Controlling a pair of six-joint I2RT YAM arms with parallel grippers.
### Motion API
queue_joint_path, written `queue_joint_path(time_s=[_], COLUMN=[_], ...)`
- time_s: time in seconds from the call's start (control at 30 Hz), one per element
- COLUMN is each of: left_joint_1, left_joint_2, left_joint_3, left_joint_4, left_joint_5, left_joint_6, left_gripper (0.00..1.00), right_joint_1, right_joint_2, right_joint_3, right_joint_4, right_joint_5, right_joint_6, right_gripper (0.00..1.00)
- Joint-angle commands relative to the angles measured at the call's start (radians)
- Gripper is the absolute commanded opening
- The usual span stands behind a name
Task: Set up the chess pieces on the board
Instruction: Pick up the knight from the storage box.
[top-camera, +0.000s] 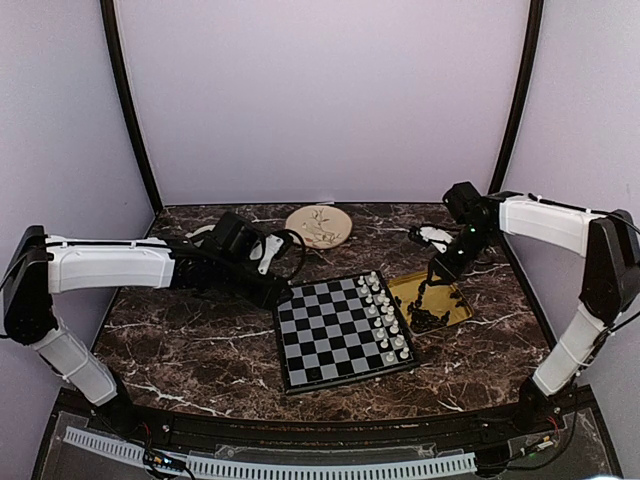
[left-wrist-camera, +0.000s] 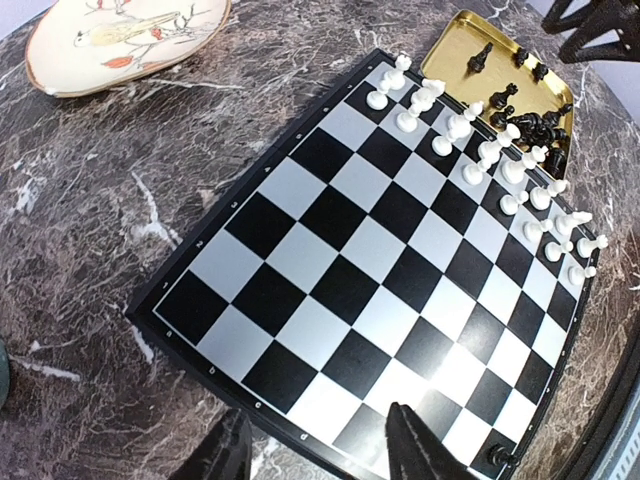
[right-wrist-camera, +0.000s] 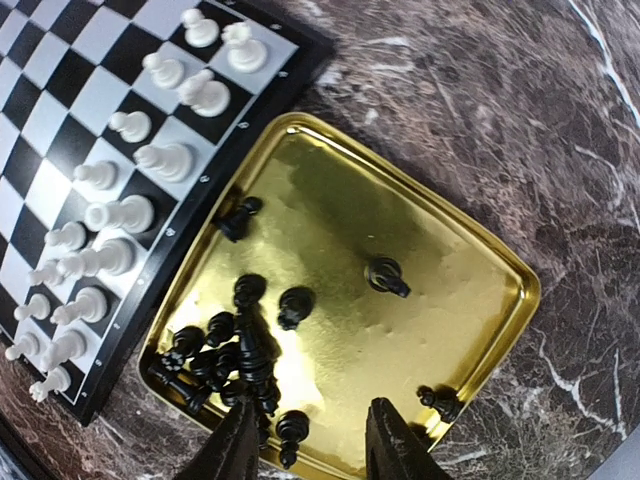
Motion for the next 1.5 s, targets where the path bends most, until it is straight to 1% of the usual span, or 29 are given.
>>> queue_joint_path(time_s=[0.0,0.1,0.27,0.4,0.5,0.77,0.87,1.03,1.17,1.3,1.47], left_joint_1=[-0.015,-0.017,-0.02,-0.02,-0.021,-0.021,-0.02,-0.02,-0.02,-0.02,-0.016], left_joint_2=[0.018,0.021,0.031,0.019,0.015,0.005,0.01,0.012,0.011,0.002,-0.027], left_joint_3=[0.044,0.037,0.04,0.001,-0.021,-0.045,-0.044,-0.044,-0.043,-0.045,-0.079], left_joint_4=[-0.026,0.004,0.008,0.041,0.05,0.069,0.069,0.078,0.078,0.069,0.074], left_joint_5=[0.003,0.024,0.032,0.037,0.035,0.038,0.041,0.04,0.04,0.026,-0.057], left_joint_6=[0.032,0.023,0.015,0.004,-0.004,-0.019,-0.022,-0.026,-0.027,-0.023,-0.046], left_gripper=[0.48,0.49,0.49,0.49,0.49,0.49,0.49,0.49,0.49,0.49,0.49], right_joint_1=[-0.056,-0.059,-0.061,-0.062,-0.062,-0.062,-0.062,-0.062,-0.062,-0.057,-0.023], right_joint_2=[0.069,0.118,0.218,0.288,0.314,0.354,0.36,0.356,0.308,0.221,0.131], right_joint_3=[0.001,0.029,0.085,0.133,0.151,0.183,0.185,0.18,0.17,0.161,0.195], right_joint_4=[0.09,0.091,0.095,0.078,0.075,0.071,0.071,0.066,0.053,0.03,0.001], right_joint_5=[-0.023,-0.013,0.007,-0.032,-0.032,-0.035,-0.034,-0.025,-0.02,-0.007,0.006], right_joint_6=[0.056,0.058,0.078,0.086,0.089,0.095,0.094,0.092,0.09,0.075,0.065], right_gripper=[0.4,0.41,0.41,0.39,0.37,0.21,0.17,0.07,0.01,0.0,0.0])
